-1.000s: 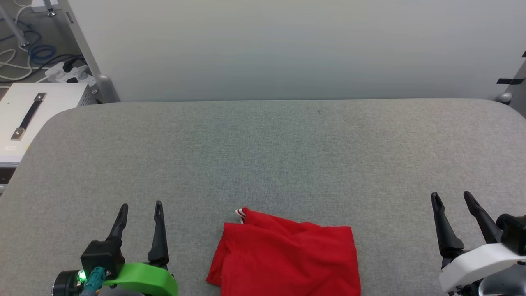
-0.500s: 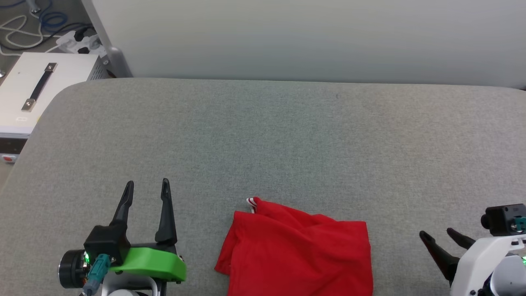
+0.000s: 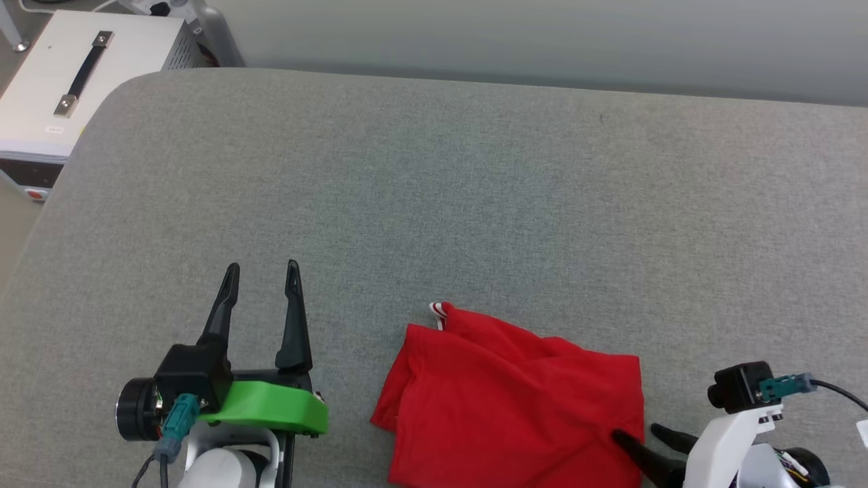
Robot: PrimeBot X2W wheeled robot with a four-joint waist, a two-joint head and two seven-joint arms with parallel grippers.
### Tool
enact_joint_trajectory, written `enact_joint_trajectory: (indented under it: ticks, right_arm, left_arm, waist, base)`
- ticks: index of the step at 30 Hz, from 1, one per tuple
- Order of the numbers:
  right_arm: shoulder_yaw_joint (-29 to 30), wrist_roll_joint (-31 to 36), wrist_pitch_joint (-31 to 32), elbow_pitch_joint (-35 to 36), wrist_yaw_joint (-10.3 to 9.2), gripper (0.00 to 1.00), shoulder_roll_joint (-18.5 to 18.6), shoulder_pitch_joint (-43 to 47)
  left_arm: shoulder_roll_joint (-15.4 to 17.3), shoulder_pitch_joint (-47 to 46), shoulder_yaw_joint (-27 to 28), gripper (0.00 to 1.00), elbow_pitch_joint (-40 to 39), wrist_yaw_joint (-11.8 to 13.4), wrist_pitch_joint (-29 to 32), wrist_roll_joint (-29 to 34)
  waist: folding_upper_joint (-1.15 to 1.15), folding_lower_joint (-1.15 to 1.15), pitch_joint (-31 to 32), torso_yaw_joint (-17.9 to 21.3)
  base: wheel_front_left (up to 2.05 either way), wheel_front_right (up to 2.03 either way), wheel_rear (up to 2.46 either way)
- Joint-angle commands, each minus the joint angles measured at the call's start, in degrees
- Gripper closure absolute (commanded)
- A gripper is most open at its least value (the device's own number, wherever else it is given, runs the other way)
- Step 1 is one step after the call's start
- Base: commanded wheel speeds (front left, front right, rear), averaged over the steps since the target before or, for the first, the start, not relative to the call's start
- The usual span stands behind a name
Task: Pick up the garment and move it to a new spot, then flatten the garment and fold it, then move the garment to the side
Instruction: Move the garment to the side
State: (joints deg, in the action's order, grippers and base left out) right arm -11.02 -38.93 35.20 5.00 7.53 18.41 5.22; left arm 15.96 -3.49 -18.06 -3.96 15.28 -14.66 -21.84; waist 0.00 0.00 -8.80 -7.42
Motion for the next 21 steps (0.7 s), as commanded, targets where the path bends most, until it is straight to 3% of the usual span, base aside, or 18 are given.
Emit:
enact_joint_trajectory:
  ticks: [1, 11, 12, 13, 14, 15, 21]
  right_arm:
    - [-0.86, -0.70, -0.61, -1.04, -0.04, 0.00, -0.10, -1.18]
    - [-7.80, -3.85, -1.48, -9.25, -0.04, 0.00, -0.14, -3.83]
    - [-8.04, -4.11, -1.64, -9.62, -0.04, 0.20, -0.15, -4.01]
    - [-8.14, -4.08, -1.88, -9.87, -0.04, 0.62, -0.06, -4.19]
    - [-8.27, -4.13, -2.02, -10.14, -0.04, 0.78, -0.02, -4.33]
    - [-8.39, -4.22, -2.13, -10.44, -0.04, 1.00, 0.05, -4.49]
    - [-8.49, -4.37, -2.45, -11.41, -0.04, 1.00, 0.69, -5.16]
  left_arm:
    - [-0.51, -1.09, 0.37, 0.00, 0.31, -0.47, -0.34, 0.85]
    - [-2.50, -2.03, 2.28, 0.00, 1.24, -2.37, -0.34, 2.53]
    - [-2.66, -1.99, 2.50, 0.00, 1.28, -2.51, -0.34, 2.67]
    - [-2.80, -1.95, 2.67, 0.00, 1.30, -2.63, -0.34, 2.77]
    - [-2.92, -1.91, 2.83, 0.00, 1.33, -2.75, -0.34, 2.88]
    - [-3.07, -1.83, 3.01, 0.00, 1.38, -2.92, -0.34, 3.00]
    - [-3.80, -1.59, 3.97, 0.00, 1.69, -3.81, -0.34, 3.54]
  waist:
    - [0.00, 0.00, -1.39, -0.65]
    - [0.00, 0.00, -3.30, -0.85]
    - [0.00, 0.00, -3.35, -0.80]
    - [0.00, 0.00, -3.39, -0.76]
    - [0.00, 0.00, -3.38, -0.73]
    - [0.00, 0.00, -3.32, -0.68]
    - [0.00, 0.00, -3.05, -0.47]
  base:
    - [0.00, 0.00, 0.00]
    - [0.00, 0.00, 0.00]
    - [0.00, 0.00, 0.00]
    - [0.00, 0.00, 0.00]
    - [0.00, 0.00, 0.00]
    - [0.00, 0.00, 0.00]
    - [0.00, 0.00, 0.00]
